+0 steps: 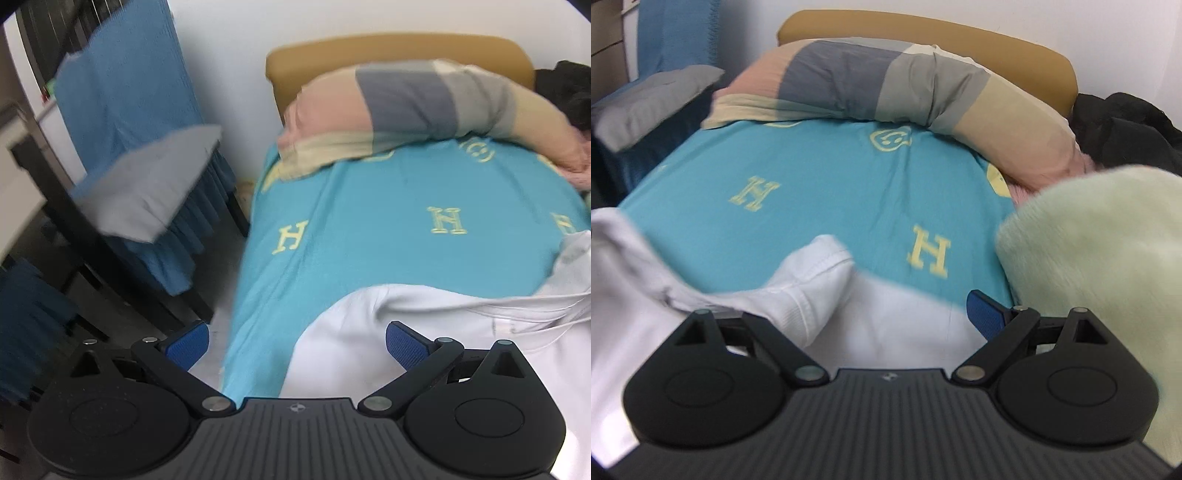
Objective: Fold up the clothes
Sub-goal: 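Lower the T-shirt onto the bed with both grippers and release it flat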
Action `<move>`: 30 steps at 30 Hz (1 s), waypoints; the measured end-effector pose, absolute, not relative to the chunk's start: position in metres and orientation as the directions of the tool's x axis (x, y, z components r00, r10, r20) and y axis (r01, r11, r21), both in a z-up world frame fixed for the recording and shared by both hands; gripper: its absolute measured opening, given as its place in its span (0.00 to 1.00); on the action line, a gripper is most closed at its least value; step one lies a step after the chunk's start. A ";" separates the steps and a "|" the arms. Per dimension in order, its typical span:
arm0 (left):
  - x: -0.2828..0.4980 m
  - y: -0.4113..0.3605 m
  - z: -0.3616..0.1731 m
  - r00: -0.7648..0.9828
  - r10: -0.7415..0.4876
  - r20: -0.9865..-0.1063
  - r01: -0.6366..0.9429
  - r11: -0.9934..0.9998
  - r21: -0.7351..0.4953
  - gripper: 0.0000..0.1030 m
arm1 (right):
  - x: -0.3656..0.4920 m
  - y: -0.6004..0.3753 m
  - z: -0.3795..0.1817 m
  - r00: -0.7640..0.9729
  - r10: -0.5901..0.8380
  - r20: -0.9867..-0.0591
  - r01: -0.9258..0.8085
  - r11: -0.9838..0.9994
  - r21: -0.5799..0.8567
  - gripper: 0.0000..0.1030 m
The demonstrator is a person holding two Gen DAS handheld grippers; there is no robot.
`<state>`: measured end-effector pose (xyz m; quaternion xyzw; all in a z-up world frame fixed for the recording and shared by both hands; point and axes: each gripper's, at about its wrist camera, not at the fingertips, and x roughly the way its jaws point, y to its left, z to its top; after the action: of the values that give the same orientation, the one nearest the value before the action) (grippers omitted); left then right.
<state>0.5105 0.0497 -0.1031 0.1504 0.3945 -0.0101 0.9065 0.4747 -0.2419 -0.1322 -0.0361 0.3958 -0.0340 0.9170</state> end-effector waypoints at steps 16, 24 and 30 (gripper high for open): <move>0.314 0.064 -0.048 0.753 0.063 -0.655 0.010 0.994 0.106 1.00 | 0.322 -0.215 -0.058 0.806 -0.171 -0.567 0.087 0.981 -0.173 0.88; 0.401 0.022 -0.090 0.727 -0.020 -0.686 0.053 0.998 0.028 0.99 | 0.341 -0.231 -0.080 0.803 -0.149 -0.577 0.068 0.985 -0.160 0.88; 0.464 -0.037 -0.138 0.702 0.101 -0.705 0.113 0.962 0.250 0.99 | 0.347 -0.240 -0.088 0.838 -0.136 -0.529 0.036 0.980 -0.195 0.88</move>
<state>0.4638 -0.0366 -0.1377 0.1386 0.3862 -0.0031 0.9120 0.3465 -0.2395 -0.0885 -0.0889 0.2814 -0.0453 0.9544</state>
